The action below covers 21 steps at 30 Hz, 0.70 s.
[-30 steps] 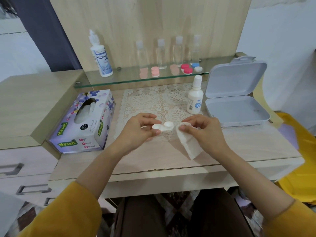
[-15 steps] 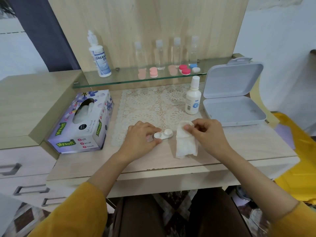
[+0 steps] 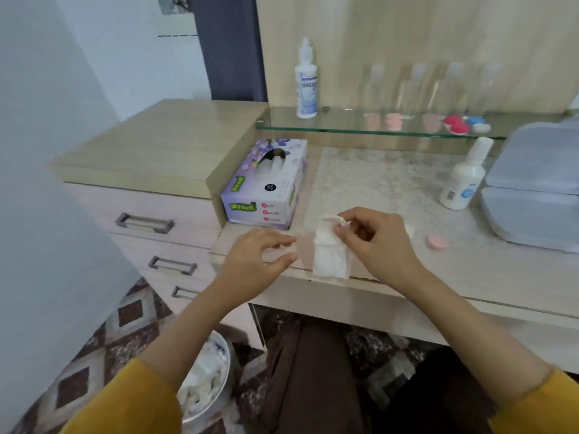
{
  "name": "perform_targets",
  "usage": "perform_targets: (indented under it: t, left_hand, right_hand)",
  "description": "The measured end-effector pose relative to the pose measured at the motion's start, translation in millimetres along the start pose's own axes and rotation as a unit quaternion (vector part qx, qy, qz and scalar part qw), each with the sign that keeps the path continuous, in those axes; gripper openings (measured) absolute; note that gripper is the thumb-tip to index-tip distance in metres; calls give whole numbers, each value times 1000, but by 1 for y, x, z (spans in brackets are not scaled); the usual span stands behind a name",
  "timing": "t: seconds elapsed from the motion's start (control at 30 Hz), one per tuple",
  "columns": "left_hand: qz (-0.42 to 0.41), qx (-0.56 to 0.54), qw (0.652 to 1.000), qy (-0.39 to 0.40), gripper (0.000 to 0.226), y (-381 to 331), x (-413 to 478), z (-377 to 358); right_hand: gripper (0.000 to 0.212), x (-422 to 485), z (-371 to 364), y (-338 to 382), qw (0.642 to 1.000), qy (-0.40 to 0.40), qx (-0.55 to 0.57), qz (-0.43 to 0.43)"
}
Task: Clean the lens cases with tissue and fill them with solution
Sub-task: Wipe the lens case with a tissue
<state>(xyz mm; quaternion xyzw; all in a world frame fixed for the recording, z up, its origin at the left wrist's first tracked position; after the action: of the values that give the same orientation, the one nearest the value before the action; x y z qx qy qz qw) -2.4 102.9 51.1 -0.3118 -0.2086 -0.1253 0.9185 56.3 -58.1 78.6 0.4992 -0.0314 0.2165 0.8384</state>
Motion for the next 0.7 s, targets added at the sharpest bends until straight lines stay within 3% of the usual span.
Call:
perform_targets:
  t: [0.2,0.4,0.7]
  left_hand:
    - [134,20,990,-48,28,63,-102,58]
    - [325,67,943,-22,27,143,-213,72]
    - [480,0,876,45,32,216,-324,23]
  right_hand:
    - [6,-11,-113,39,993,106,-14,59]
    - [11,-34,-242,43,969,229,-74,63]
    - [19,-64,-391,-29,908,361,-206,-59]
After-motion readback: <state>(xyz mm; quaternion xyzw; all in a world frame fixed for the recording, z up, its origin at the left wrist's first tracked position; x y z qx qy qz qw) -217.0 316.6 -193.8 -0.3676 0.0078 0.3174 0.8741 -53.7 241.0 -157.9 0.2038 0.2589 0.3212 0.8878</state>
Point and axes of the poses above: each hand's wrist, its own x-axis towards the middle knuckle, its own z-axis out of the back of the hand, y = z × x, the point moved 9 cm from there along x, towards the middle knuckle, and after that the axes turned 12 degrees about -z, right-handed, at the moved point
